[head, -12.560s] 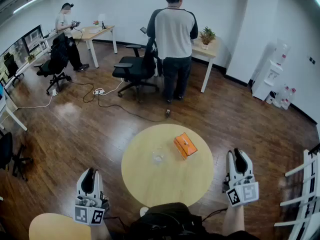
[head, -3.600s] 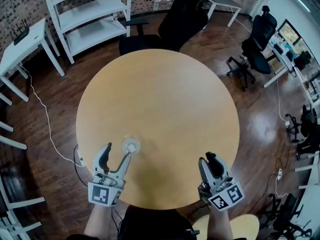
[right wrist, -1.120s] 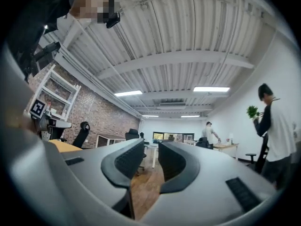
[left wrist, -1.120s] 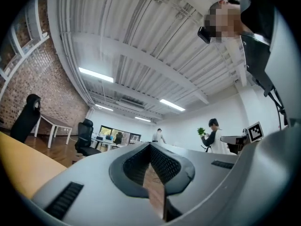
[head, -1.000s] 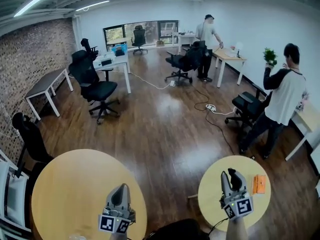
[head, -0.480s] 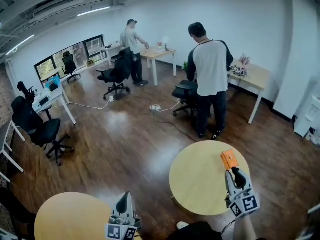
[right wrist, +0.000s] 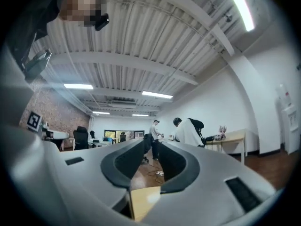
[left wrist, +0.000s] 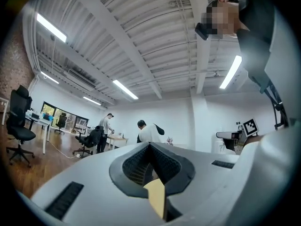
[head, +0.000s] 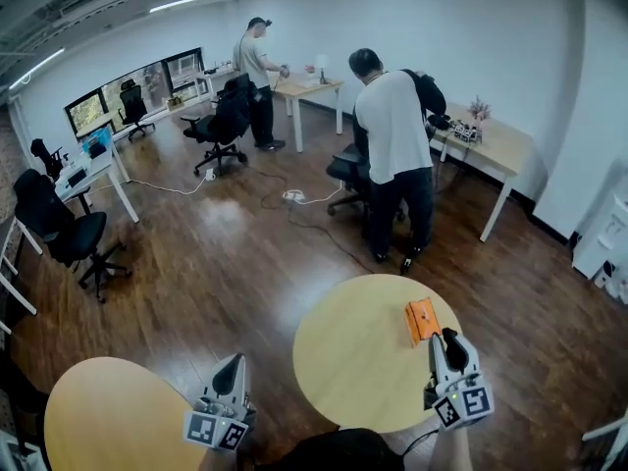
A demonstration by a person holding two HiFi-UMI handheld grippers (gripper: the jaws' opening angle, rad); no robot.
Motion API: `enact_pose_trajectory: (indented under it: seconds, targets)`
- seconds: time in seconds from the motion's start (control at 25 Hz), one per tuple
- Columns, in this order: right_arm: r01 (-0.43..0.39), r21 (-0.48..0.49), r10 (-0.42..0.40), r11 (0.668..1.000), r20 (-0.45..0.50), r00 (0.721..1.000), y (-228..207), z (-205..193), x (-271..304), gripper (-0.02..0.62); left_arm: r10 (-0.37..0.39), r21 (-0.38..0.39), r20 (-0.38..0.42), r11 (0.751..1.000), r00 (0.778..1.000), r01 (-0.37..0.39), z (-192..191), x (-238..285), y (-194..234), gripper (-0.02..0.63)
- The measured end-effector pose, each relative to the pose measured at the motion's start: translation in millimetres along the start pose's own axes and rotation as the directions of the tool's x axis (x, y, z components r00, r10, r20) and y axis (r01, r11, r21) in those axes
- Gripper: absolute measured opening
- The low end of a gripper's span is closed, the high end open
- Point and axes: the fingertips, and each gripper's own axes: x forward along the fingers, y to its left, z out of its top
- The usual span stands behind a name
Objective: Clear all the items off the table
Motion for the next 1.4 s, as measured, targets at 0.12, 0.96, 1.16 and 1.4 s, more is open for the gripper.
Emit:
enact_pose_trajectory:
  seconds: [0.12, 0.96, 1.16, 1.4]
  targets:
    - [-0.025, 0.059, 0.025, 0.998, 0.002, 1.0, -23, 8, 0, 0.098, 0.0, -0.034, 0.002, 0.999, 1.0, 0.0, -8, 25, -17, 0.002]
    - [0.179, -0.044, -0.18, 0.983, -0.445, 0.877, -122, -123, 32, 0.316, -0.281, -0.18, -0.217, 0.953, 0.935, 0.244, -128, 152, -75, 0.002]
    - [0.148, -0.084, -0.168, 0.985, -0.63, 0.758, -137, -210, 50, 0.376, -0.285, -0.146, -0.278, 0.956, 0.917, 0.253, -172, 160, -73, 0.002]
    - [0.154, -0.153, -0.217, 0.976, -0.722, 0.657, -154, -268, 70, 0.41, -0.326, -0.22, -0.365, 0.94, 0.872, 0.259, -230, 168, -62, 0.002]
